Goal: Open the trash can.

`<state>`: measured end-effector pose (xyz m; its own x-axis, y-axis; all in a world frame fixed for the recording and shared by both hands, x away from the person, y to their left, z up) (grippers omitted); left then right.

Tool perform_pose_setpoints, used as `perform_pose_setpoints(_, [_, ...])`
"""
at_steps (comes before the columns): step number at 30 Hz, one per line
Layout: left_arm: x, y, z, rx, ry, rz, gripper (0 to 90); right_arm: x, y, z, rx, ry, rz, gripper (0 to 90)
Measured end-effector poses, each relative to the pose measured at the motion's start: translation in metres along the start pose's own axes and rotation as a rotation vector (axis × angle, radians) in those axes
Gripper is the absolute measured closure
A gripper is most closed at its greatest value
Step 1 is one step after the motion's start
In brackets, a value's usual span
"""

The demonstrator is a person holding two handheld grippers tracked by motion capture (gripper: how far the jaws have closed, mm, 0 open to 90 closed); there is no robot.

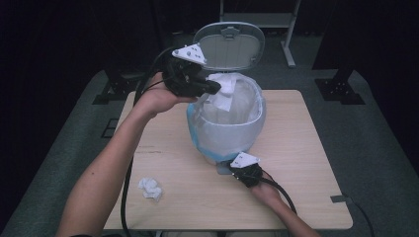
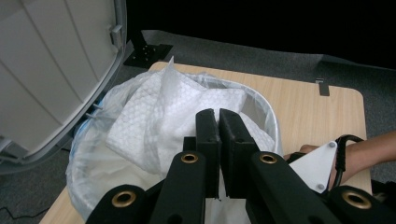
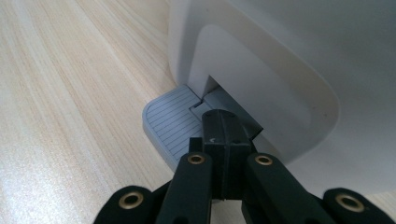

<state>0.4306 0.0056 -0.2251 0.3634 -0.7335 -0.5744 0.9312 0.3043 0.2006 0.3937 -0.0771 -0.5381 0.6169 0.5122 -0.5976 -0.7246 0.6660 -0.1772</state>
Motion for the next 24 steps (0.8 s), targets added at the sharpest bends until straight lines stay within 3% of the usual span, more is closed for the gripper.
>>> perform_pose_setpoints(15, [0.027,0.006,0.017,0.004,0.019,-0.01,86.0,0.0,0.0,0.0,-0.001,-0.001,-0.003,90.0])
perform_pose_setpoints(24, [0.043,0.01,0.018,-0.006,0.028,-0.018,81.0,0.0,0.0,0.0,-0.008,-0.001,-0.009,90.0])
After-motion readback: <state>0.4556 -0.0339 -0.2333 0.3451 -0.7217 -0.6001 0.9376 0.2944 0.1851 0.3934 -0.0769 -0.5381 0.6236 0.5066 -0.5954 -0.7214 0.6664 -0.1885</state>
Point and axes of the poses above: each handheld gripper's, and its own axes: x roughly forward along the jaws, z roughly out of its top, y roughly to its left, the point moved 10 cm from there along x, roughly forward along the jaws, and after that the axes turned 2 degrees about x, right-handed, at the moved point
